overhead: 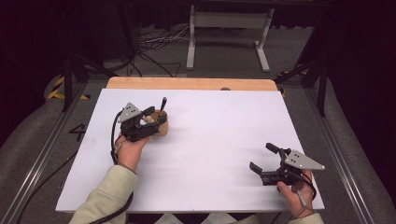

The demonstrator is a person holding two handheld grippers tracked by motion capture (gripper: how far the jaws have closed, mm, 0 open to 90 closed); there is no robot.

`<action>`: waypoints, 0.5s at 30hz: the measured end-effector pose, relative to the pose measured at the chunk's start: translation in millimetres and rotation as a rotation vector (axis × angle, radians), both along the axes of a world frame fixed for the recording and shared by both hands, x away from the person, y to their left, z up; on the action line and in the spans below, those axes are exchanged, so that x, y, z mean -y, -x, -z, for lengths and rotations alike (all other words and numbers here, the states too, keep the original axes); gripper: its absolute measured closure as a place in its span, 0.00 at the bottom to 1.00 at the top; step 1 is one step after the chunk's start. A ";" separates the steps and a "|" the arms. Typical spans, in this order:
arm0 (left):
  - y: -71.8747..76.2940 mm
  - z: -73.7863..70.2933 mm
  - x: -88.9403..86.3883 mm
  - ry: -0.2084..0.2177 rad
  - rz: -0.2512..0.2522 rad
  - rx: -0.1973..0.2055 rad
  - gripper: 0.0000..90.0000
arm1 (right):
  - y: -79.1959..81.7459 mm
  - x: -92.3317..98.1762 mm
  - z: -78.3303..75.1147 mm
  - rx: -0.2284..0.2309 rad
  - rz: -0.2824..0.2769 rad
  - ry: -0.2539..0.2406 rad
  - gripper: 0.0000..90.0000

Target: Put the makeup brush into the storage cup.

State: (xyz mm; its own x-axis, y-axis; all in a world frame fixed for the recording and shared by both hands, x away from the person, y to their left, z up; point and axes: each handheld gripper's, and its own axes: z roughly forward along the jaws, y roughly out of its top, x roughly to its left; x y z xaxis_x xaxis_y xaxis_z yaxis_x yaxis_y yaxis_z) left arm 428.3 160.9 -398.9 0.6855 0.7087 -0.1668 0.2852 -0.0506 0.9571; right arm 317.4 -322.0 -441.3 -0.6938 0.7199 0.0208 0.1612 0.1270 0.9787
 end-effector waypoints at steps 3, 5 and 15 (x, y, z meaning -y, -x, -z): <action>5.8 -3.6 -3.5 0.019 0.041 0.018 0.24 | -1.1 -1.3 0.1 -0.003 -0.001 -0.002 0.01; 10.8 -6.4 -6.4 0.029 0.067 0.027 0.22 | -2.8 -2.5 0.4 -0.004 -0.004 0.001 0.01; 37.5 -9.4 -26.4 0.034 0.112 0.051 0.10 | -9.0 -5.6 -2.2 -0.003 -0.008 0.001 0.01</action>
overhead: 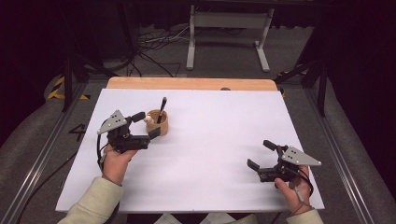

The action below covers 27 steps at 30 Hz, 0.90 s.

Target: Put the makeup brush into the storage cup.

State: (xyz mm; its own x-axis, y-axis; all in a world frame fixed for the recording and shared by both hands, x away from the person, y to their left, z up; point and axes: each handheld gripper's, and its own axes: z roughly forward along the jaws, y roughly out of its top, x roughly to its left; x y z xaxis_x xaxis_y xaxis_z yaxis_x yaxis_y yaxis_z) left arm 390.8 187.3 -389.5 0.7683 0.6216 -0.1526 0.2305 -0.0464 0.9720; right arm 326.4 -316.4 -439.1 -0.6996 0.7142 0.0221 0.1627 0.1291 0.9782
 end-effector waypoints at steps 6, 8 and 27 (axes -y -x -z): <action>10.0 3.9 -12.3 0.008 0.009 -0.002 0.07 | -1.4 -0.2 -3.0 0.005 -0.001 0.005 0.01; 13.3 5.1 -16.4 0.005 0.013 -0.009 0.06 | -2.1 -0.1 -3.2 0.006 0.000 0.009 0.01; 38.2 28.9 -45.2 0.017 0.055 0.007 0.04 | -3.5 1.8 -3.6 -0.011 -0.005 0.021 0.01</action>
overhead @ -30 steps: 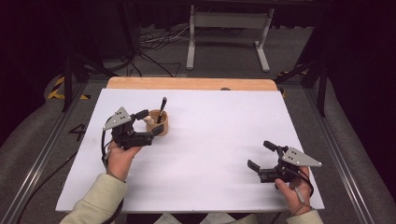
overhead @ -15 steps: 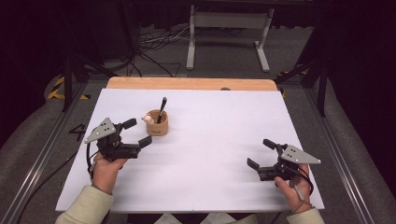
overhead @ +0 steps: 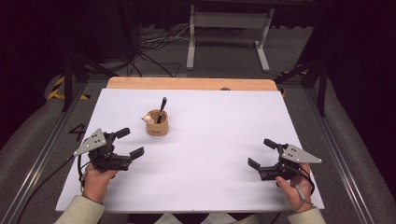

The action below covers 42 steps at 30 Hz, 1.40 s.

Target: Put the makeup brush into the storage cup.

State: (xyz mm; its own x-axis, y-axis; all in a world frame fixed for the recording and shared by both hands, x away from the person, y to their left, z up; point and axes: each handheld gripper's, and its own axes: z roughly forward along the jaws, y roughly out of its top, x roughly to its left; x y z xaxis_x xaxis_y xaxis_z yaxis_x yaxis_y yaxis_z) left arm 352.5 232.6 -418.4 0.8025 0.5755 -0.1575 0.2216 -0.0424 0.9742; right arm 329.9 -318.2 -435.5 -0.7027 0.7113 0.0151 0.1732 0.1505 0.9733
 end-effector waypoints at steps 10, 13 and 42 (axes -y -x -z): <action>7.0 17.5 -7.7 -0.010 0.022 -0.034 0.04 | 0.2 -1.4 1.9 -0.008 -0.012 0.012 0.01; 10.4 26.2 -9.4 -0.008 0.032 -0.043 0.04 | 0.6 -1.9 2.2 -0.008 -0.017 0.014 0.01; 23.1 48.0 -11.3 -0.113 0.073 -0.053 0.04 | -0.7 -4.2 14.4 -0.042 -0.037 0.027 0.01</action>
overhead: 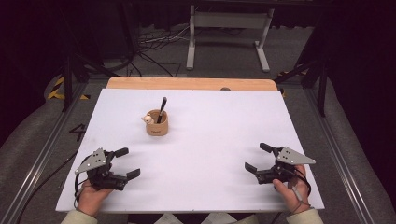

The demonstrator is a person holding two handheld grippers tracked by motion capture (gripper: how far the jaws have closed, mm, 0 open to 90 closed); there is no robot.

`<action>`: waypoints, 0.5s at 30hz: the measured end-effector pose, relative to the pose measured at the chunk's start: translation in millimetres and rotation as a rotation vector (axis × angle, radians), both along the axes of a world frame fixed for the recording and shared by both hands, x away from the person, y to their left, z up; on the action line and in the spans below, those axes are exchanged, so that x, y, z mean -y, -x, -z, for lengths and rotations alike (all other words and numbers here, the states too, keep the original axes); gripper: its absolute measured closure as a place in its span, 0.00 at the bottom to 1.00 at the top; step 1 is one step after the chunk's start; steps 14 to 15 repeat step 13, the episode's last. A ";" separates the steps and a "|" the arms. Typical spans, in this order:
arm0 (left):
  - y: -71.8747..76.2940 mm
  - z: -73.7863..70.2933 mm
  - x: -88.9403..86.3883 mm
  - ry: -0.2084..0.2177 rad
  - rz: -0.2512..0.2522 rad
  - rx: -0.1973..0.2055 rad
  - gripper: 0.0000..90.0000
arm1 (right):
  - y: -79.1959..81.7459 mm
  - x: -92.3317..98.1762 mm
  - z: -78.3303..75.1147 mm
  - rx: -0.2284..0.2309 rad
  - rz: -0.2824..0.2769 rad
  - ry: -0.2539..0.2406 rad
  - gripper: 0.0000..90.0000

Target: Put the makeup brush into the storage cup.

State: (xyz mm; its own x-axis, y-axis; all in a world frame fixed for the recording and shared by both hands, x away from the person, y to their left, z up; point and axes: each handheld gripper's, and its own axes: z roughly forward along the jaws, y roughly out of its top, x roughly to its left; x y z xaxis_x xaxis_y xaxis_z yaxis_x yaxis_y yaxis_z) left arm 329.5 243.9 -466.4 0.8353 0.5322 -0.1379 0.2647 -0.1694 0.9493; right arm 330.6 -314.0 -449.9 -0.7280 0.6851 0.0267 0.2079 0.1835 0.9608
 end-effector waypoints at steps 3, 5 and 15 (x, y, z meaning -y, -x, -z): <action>-0.4 0.1 1.3 -0.014 0.007 0.003 0.04 | 0.1 0.8 -0.3 0.000 0.002 -0.003 0.01; -0.7 0.4 1.3 -0.001 0.001 -0.007 0.04 | -0.1 1.4 -0.3 0.000 0.002 -0.006 0.01; -1.3 -0.4 1.3 0.006 -0.002 -0.019 0.04 | -0.2 0.1 0.3 -0.011 0.002 0.003 0.01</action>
